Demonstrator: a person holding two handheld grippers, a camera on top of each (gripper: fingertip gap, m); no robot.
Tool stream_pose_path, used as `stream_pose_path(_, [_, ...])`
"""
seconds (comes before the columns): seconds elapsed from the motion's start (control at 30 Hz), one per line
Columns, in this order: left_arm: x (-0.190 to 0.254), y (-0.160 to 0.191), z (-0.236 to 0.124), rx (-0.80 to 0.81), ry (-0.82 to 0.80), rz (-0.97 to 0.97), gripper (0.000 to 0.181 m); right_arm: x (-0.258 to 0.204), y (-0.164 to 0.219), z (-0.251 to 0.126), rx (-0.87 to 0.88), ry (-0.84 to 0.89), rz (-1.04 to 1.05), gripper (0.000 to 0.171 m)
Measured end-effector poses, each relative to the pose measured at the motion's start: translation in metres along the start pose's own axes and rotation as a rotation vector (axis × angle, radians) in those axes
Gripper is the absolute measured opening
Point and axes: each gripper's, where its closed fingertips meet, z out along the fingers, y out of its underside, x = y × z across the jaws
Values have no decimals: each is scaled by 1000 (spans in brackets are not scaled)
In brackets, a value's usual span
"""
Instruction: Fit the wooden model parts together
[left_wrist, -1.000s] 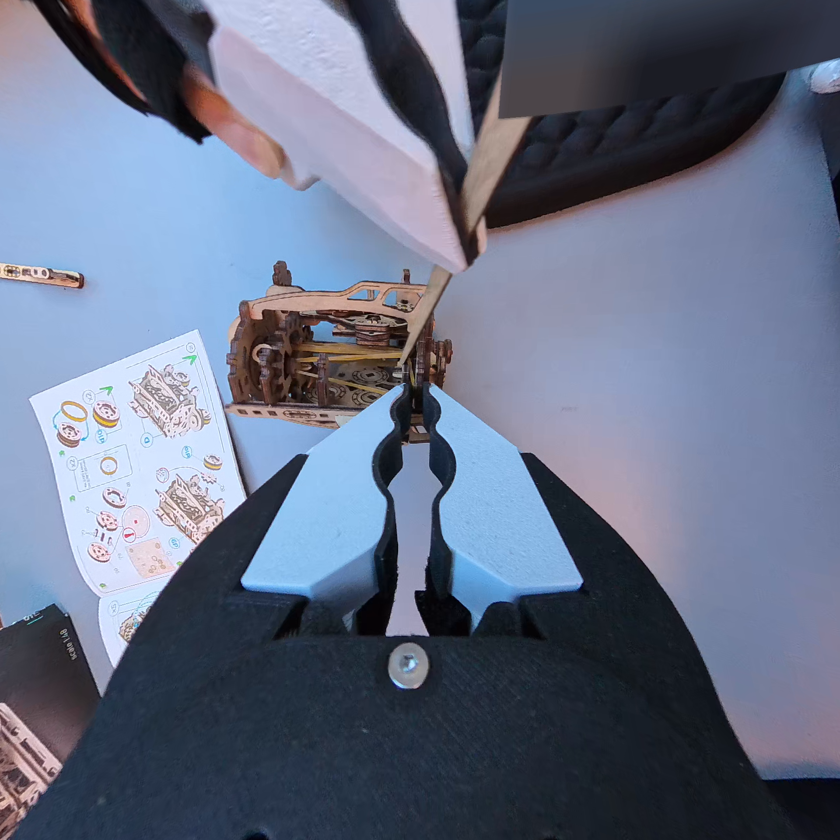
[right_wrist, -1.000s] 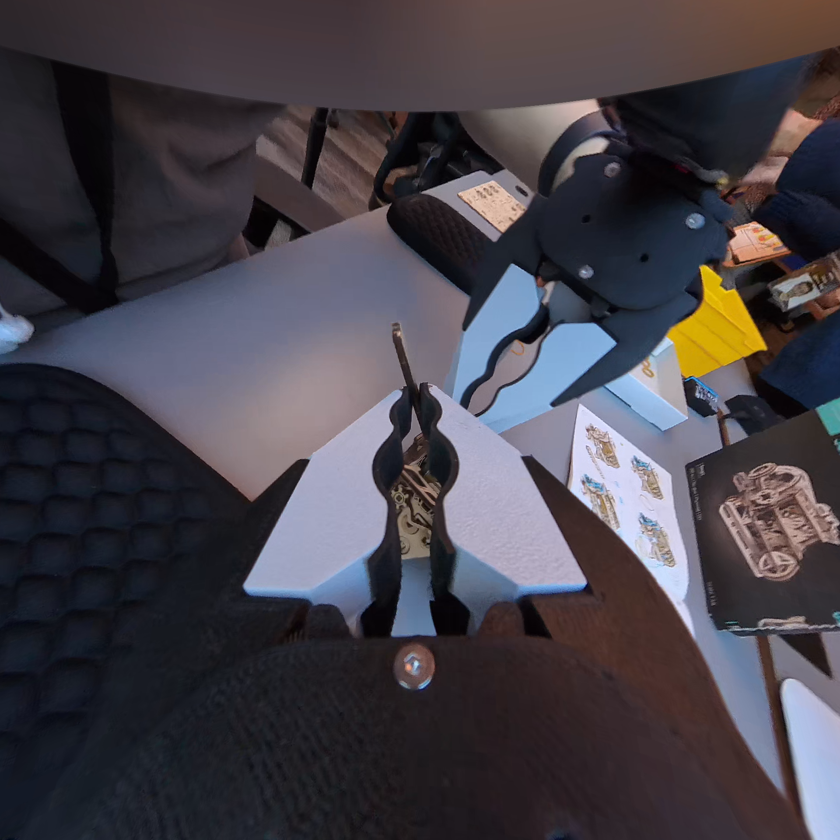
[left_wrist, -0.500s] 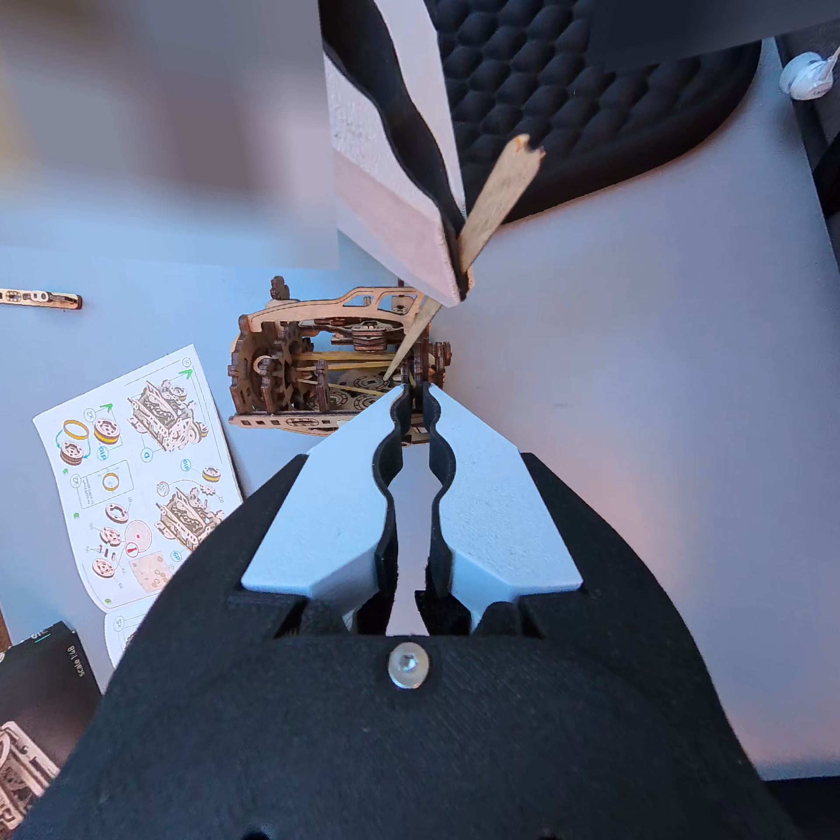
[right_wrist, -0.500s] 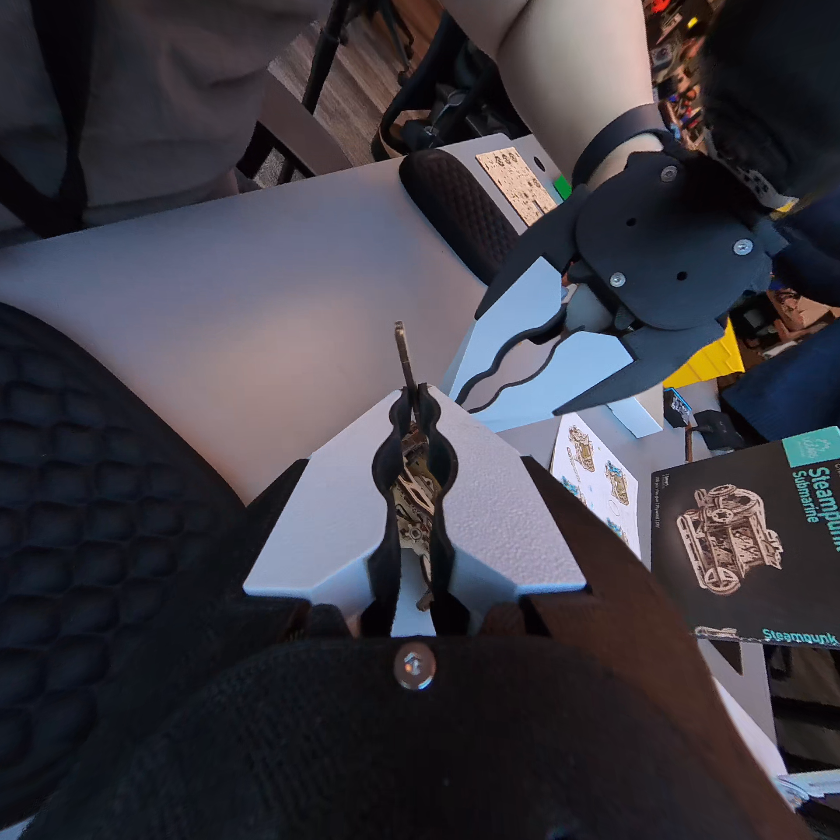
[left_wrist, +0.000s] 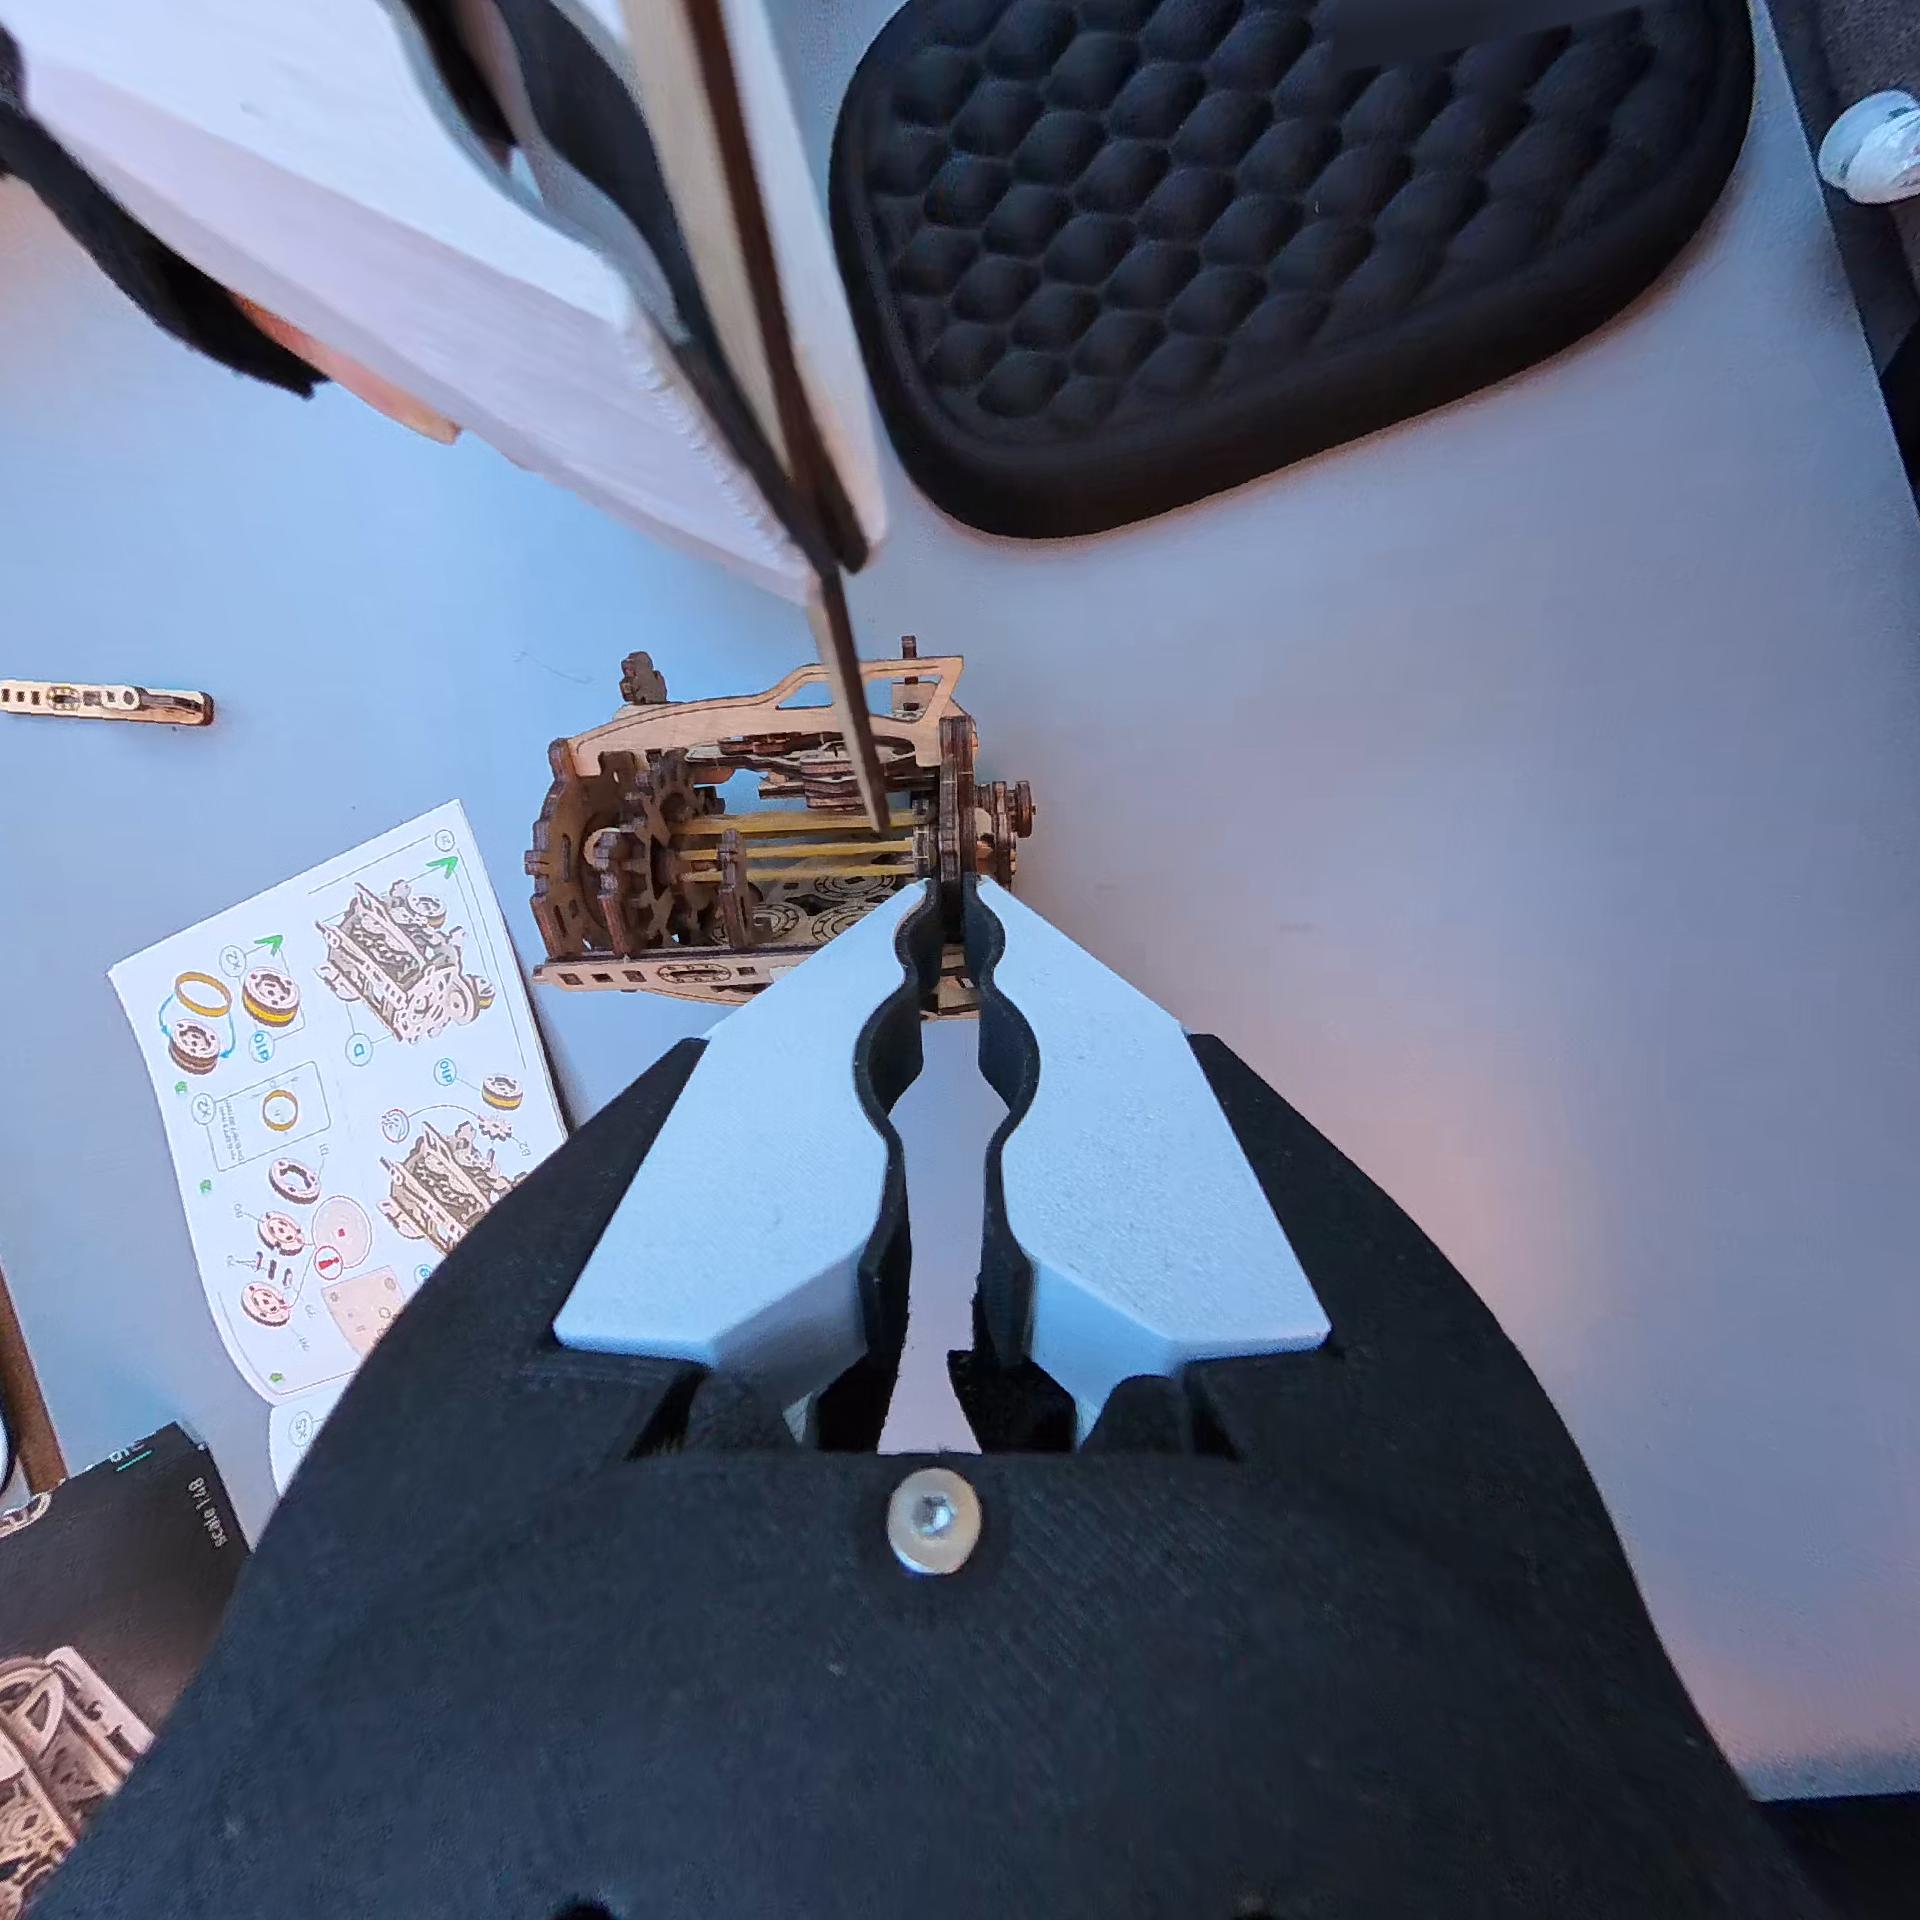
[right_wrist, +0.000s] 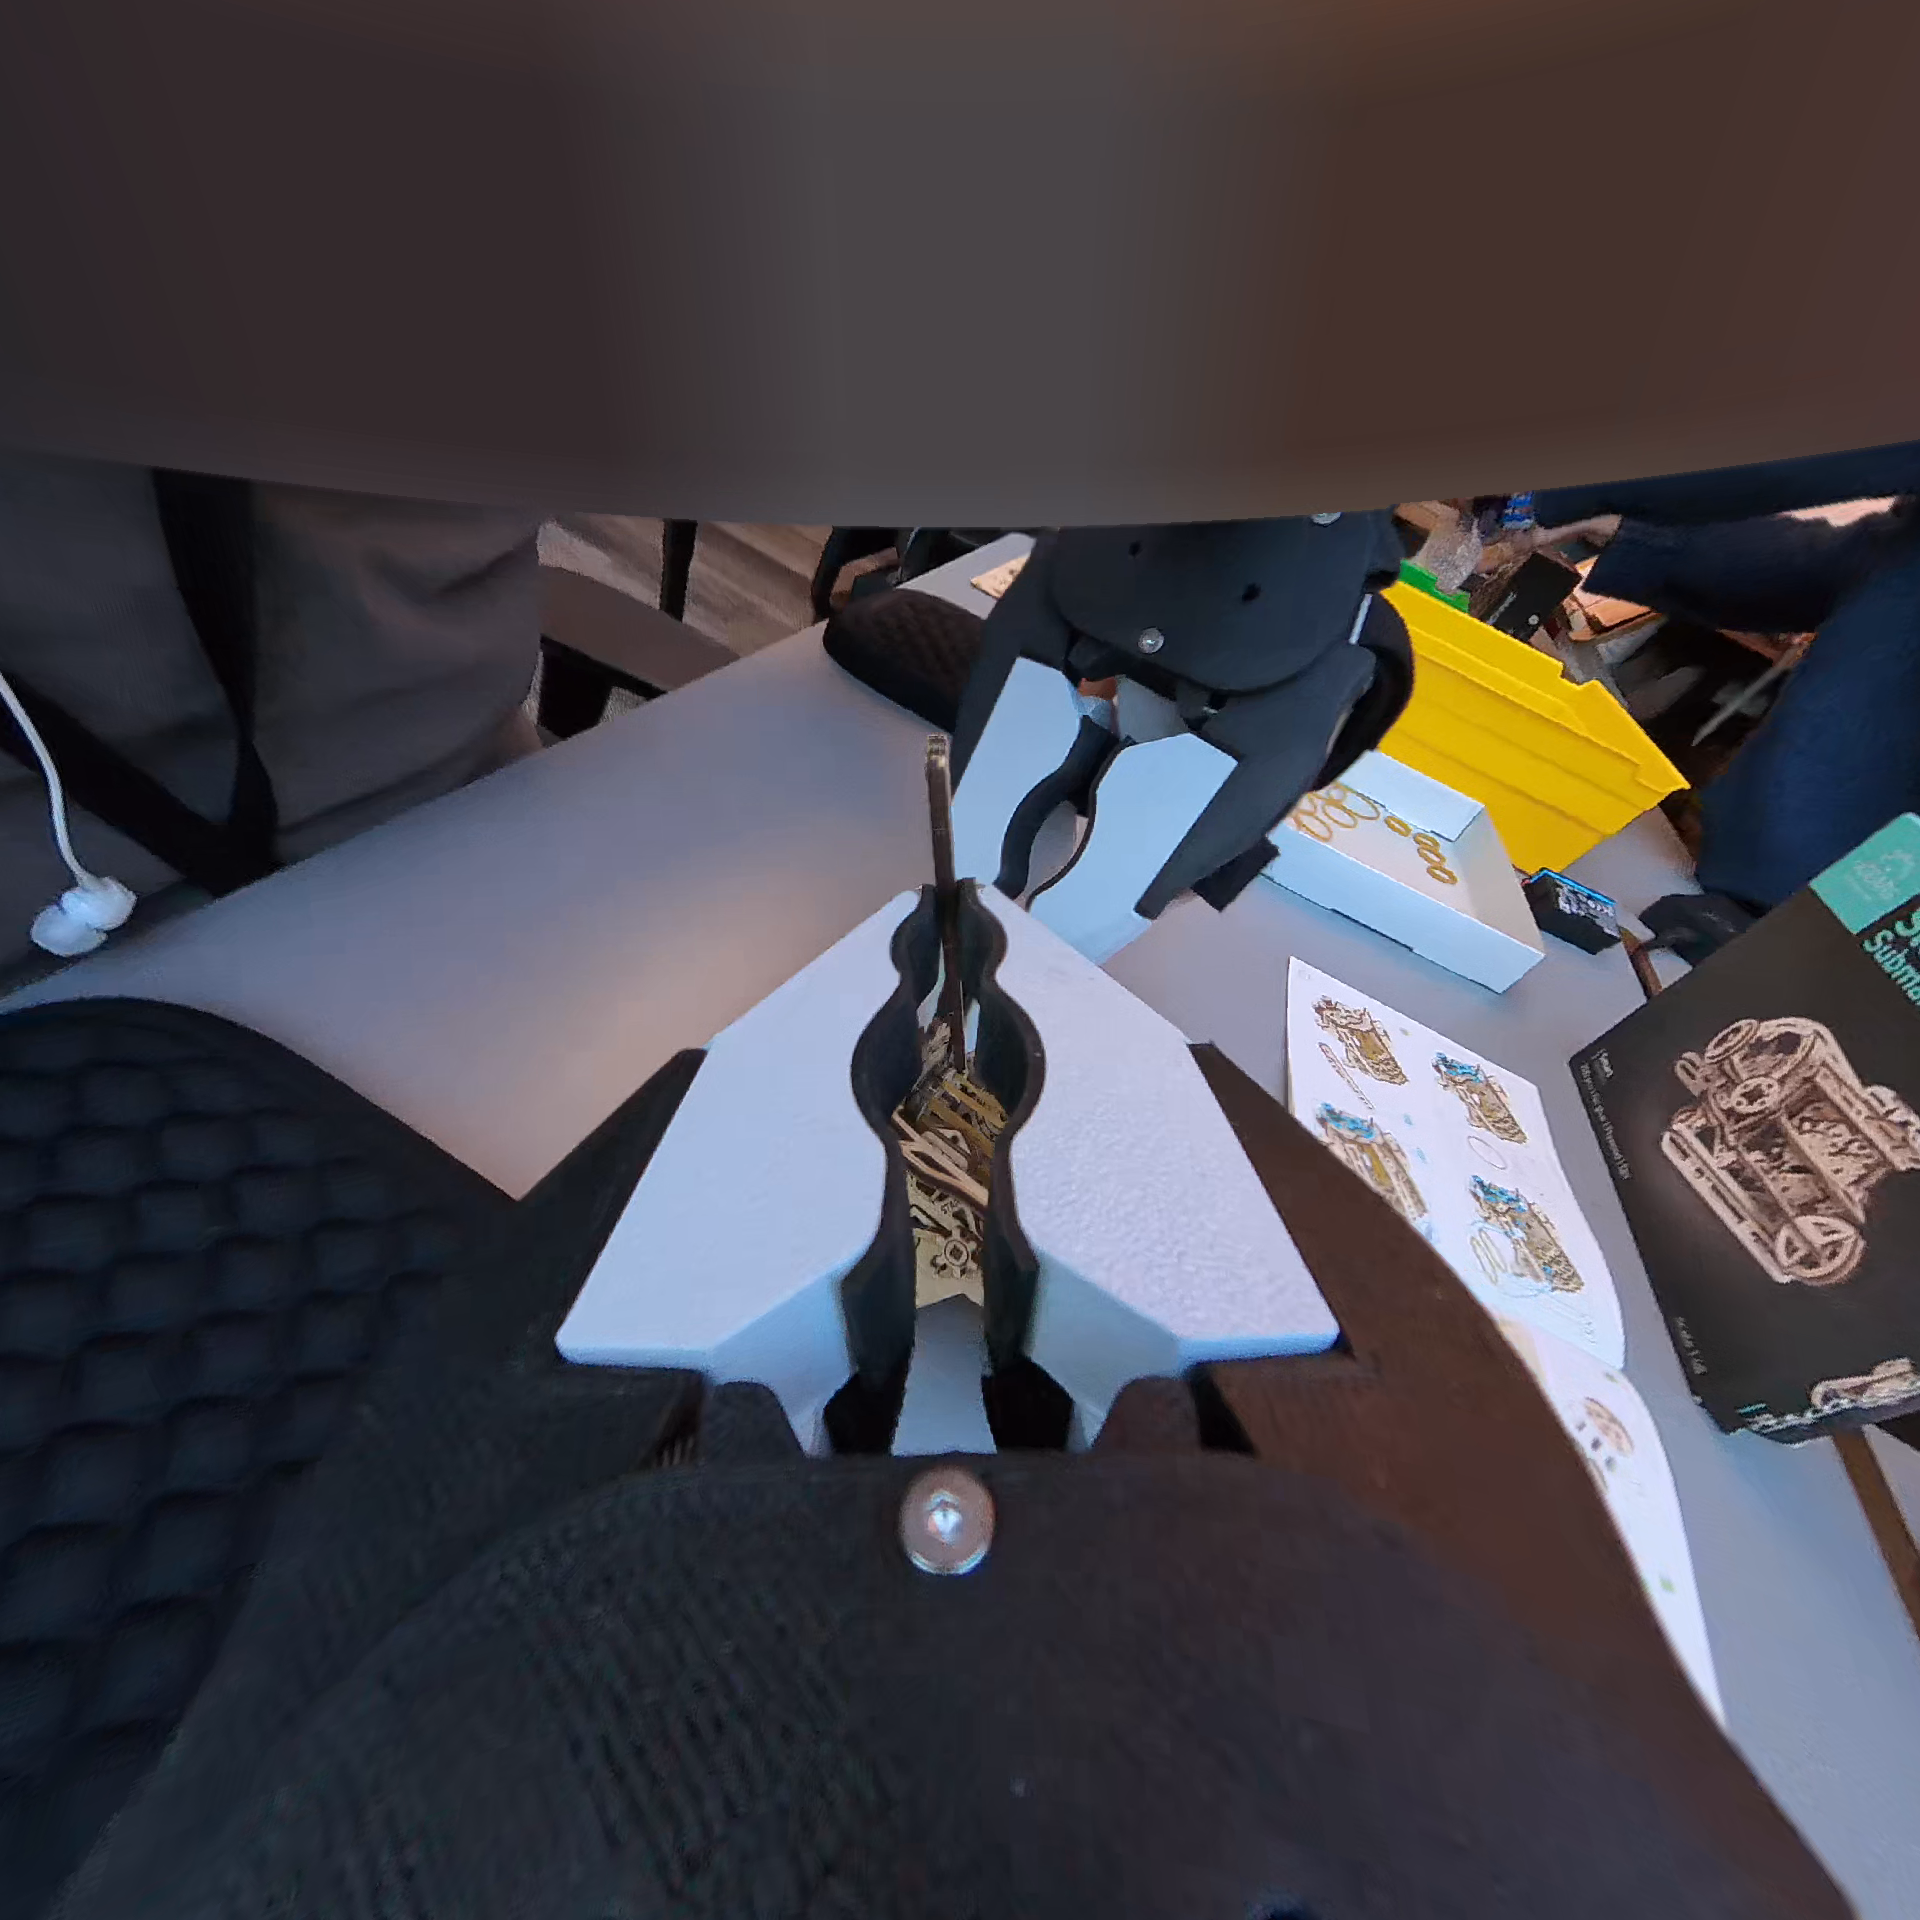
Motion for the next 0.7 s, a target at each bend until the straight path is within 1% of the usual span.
stream_pose_path(0.1, [-1, -1, 0, 6, -6, -6, 1, 9, 3, -4, 31, 24, 60, 0])
stream_pose_path(0.23, [-1, -1, 0, 18, -7, -13, 1, 13, 3, -7, 78, 13, 138, 0])
stream_pose_path(0.43, [-2, -1, 0, 33, -43, -13, 3, 24, -2, -18, 110, 49, 171, 0])
stream_pose_path(0.47, [-2, -1, -1, 36, -53, -21, 5, 26, -1, -21, 111, 58, 189, 0])
stream_pose_path(0.5, [-4, -1, -1, 43, -72, -34, 19, 29, -2, -24, 123, 64, 201, 0])
stream_pose_path(0.53, [-5, -2, -1, 50, -80, -50, 28, 31, -4, -27, 144, 72, 214, 0])
stream_pose_path(0.7, [-7, -10, -10, 148, -131, -112, 37, 41, -10, -43, 197, 111, 260, 0])
